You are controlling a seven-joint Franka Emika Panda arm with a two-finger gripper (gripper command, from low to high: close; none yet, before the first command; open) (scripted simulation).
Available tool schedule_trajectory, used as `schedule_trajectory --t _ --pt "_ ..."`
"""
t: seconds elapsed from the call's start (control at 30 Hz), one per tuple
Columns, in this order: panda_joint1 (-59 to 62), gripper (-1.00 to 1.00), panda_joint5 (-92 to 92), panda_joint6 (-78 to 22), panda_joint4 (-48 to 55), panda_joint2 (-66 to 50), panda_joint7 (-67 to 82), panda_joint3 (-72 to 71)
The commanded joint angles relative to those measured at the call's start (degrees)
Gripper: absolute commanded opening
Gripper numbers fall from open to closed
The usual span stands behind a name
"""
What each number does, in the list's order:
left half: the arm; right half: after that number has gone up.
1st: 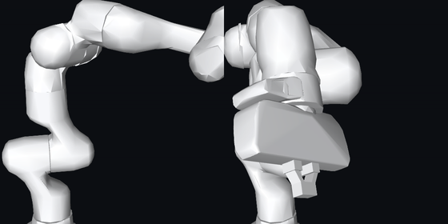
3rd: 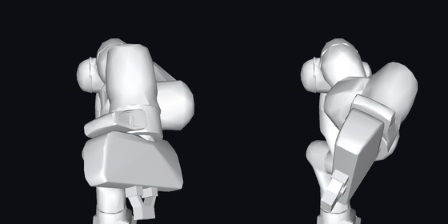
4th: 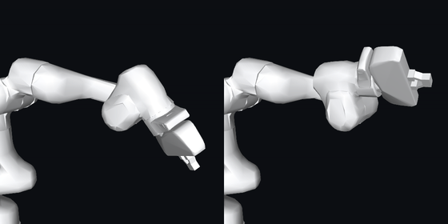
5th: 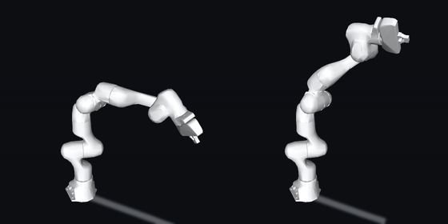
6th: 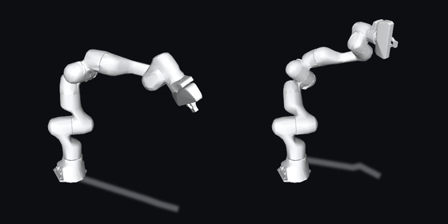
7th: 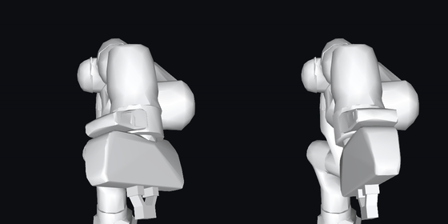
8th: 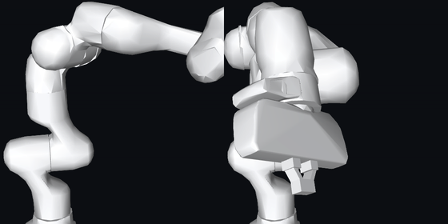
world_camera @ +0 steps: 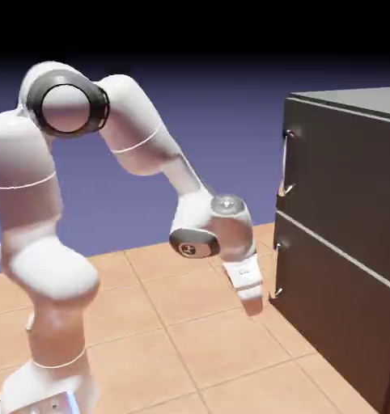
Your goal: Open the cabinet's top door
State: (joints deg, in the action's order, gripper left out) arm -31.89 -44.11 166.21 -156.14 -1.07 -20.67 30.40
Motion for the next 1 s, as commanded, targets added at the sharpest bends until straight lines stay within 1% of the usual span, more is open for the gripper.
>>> schedule_trajectory --t 0.0,0.97 --pt "-1.76 0.00 -2.50 -0.44 0.27 -1.91 1.23 1.72" --pt "-52.88 0.00 -74.77 -13.21 8.24 -57.17 36.94 51.54"
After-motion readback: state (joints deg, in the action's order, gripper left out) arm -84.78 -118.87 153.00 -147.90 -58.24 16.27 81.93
